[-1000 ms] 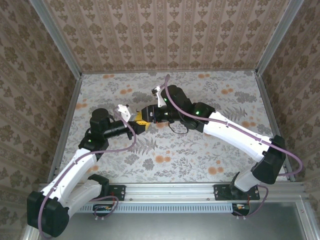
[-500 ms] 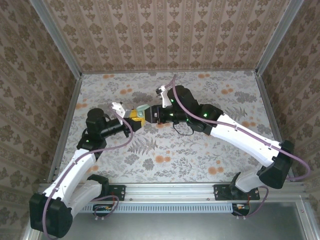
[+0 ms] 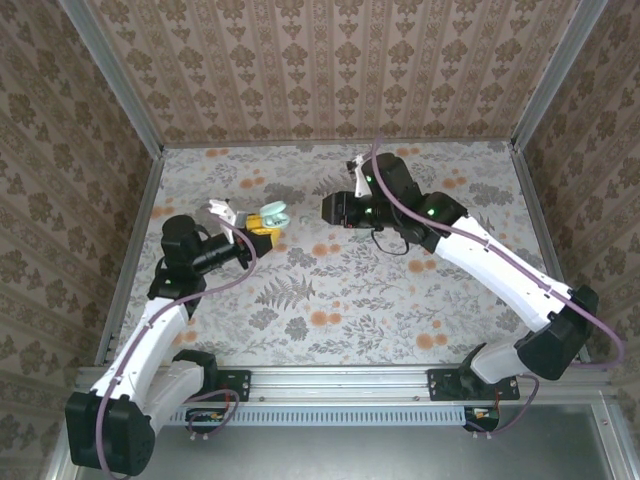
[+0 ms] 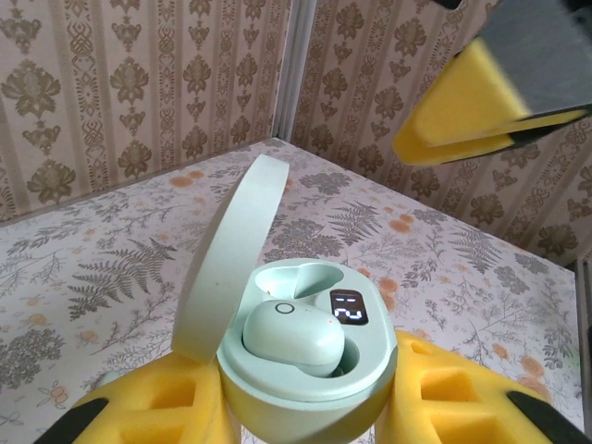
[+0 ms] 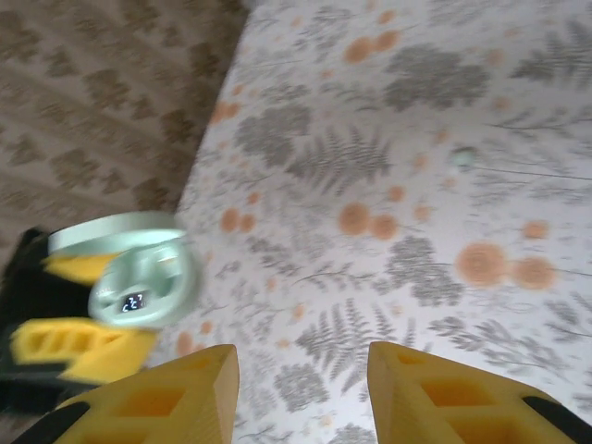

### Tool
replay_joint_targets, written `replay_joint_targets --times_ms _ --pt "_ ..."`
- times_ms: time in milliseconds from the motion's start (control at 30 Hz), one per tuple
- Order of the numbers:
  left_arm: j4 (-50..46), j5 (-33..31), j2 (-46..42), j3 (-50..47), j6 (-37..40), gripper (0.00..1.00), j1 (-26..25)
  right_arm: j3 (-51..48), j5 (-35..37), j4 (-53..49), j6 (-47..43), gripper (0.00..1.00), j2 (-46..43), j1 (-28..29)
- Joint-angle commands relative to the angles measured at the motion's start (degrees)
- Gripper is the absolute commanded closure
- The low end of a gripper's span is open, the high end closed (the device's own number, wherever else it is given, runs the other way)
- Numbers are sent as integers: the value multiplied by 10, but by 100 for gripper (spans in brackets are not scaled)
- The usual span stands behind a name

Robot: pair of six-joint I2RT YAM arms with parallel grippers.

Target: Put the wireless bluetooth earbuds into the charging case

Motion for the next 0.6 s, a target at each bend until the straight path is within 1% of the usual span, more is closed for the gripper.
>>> replay_joint_targets --times_ms 0,67,233,333,433,567 --pt "-7 19 -19 -5 -11 85 11 38 33 -45 -17 58 57 -4" --pt "-11 18 -21 -6 -10 85 14 61 37 -46 -21 59 101 -7" --pt "-22 13 -29 -8 -3 85 20 160 35 -63 -41 60 249 -8" --pt "-25 13 -31 -11 3 85 26 205 44 -37 -51 63 335 -12" --pt "-21 14 -30 -14 4 85 31 302 43 -68 -51 64 436 -20" --pt "-26 19 -28 -10 9 85 36 430 52 -125 -52 63 545 -22"
